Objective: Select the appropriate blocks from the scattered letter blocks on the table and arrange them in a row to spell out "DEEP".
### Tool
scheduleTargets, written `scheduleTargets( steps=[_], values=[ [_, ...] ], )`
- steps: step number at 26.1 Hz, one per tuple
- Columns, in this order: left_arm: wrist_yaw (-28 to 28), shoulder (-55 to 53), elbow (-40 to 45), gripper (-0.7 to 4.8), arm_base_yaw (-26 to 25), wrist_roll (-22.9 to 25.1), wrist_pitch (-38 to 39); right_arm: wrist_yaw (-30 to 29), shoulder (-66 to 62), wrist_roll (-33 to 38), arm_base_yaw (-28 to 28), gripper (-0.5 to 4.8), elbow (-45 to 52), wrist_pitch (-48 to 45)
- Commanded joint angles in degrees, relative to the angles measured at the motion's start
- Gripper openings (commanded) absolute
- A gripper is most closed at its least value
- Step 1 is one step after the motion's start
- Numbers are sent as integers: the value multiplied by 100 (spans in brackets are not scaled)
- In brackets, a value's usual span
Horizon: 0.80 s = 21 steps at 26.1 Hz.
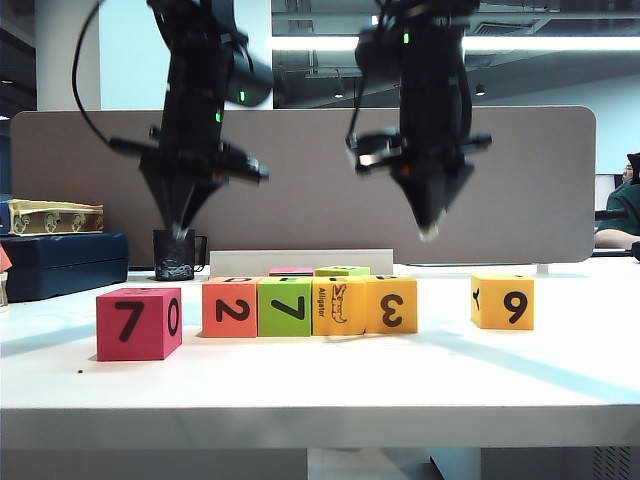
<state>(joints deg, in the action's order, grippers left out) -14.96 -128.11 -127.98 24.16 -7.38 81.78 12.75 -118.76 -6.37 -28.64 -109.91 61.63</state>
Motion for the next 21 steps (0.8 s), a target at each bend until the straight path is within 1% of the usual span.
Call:
scheduleTargets(
  steps=[1,4,6,10,13,15,19,21],
  values=[
    [247,254,-420,-6,0,-17,-15,-315,28,4,-26,-2,-590,466],
    [721,431,-949,-6,4,-15,-20,-636,50,184,-28,-2,-1156,857],
    [1001,592,-1471,-6,15,-13,9,-892,50,234,-28,-2,-1744,1274],
    [1045,872,-2138,-6,17,-26,39,-887,66,367,-31,-2,-2588,1784],
    [1178,1196,-2306,-6,17,-136,39,-901,166,673,-28,-2,-3042,1790],
    [1327,1366,-2308,-6,17,-136,42,-942,264,741,-37,-2,-3217,1788],
    [1965,1683,-2306,-6,20,-144,52,-1150,522,968,-146,-2,-3373,1790],
    [2323,1803,-2306,-6,26,-144,52,-1300,686,975,-229,-2,-3373,1794]
  ],
)
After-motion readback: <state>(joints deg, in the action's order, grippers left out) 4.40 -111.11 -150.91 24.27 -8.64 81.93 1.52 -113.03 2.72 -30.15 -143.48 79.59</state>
